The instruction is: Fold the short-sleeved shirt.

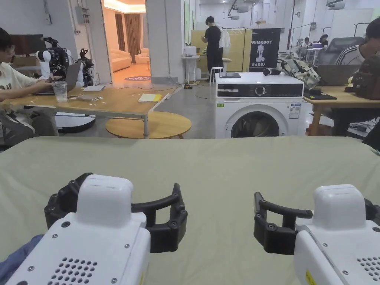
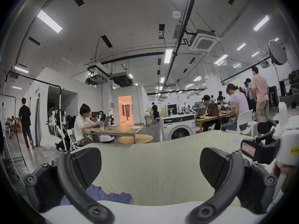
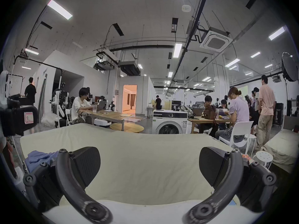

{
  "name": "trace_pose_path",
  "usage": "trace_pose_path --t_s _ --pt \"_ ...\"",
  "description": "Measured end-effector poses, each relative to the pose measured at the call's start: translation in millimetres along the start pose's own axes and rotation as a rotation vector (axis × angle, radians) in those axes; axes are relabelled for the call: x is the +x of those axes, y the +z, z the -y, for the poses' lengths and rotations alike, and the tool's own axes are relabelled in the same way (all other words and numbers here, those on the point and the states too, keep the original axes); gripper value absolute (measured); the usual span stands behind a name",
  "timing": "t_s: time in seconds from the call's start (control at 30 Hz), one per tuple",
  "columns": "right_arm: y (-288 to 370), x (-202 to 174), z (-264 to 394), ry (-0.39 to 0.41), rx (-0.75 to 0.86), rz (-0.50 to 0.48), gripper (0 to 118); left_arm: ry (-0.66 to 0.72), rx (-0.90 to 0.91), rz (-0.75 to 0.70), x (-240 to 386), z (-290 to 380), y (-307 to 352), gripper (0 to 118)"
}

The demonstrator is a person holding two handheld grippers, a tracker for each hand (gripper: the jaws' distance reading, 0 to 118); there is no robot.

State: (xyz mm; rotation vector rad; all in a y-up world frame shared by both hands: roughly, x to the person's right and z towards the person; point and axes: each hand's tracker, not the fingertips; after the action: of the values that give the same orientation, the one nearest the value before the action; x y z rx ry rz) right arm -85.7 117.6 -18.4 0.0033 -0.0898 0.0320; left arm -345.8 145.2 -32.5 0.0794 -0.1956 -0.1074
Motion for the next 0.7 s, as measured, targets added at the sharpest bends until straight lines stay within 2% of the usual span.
trace_pose_path --t_s 0.27,0.37,0.4,0.43,0.5,0.53,0.6,0.63,0.67,0.7 --pt "2.4 -2.9 2.8 0.046 -0.018 0.000 118 0.003 0.033 -0.023 1.5 6.7 2.7 118" --pt "3.6 -3.9 5.2 0.066 -0.008 0.043 118 -0.008 0.033 -0.032 -0.6 8.8 4.4 118" --pt "4.3 -3.3 5.2 0.067 -0.006 0.042 113 -0.009 0.032 -0.032 -1.9 9.2 5.0 118" --pt "4.7 -3.0 5.3 0.069 -0.006 0.040 94 -0.004 0.032 -0.031 -3.6 9.5 5.7 118" --pt "2.2 -3.0 6.3 0.085 -0.025 0.042 48 0.015 0.038 -0.016 -5.8 7.6 8.6 116" --pt "0.8 -3.9 8.1 0.093 -0.033 0.048 25 0.026 0.043 -0.001 -7.3 6.6 10.1 106" --pt "1.3 -3.6 11.3 0.098 -0.041 0.046 16 0.025 0.039 -0.008 -7.1 4.3 9.1 89" --pt "1.4 -2.9 12.7 0.093 -0.049 0.033 14 0.009 0.017 -0.012 -6.6 4.6 8.3 74" --pt "1.8 -3.5 13.5 0.090 -0.051 0.040 9 0.004 0.042 0.006 -8.0 5.6 9.8 25" --pt "2.3 -3.5 14.3 0.083 -0.061 0.027 1 0.022 0.031 0.024 -8.3 6.7 10.2 0"
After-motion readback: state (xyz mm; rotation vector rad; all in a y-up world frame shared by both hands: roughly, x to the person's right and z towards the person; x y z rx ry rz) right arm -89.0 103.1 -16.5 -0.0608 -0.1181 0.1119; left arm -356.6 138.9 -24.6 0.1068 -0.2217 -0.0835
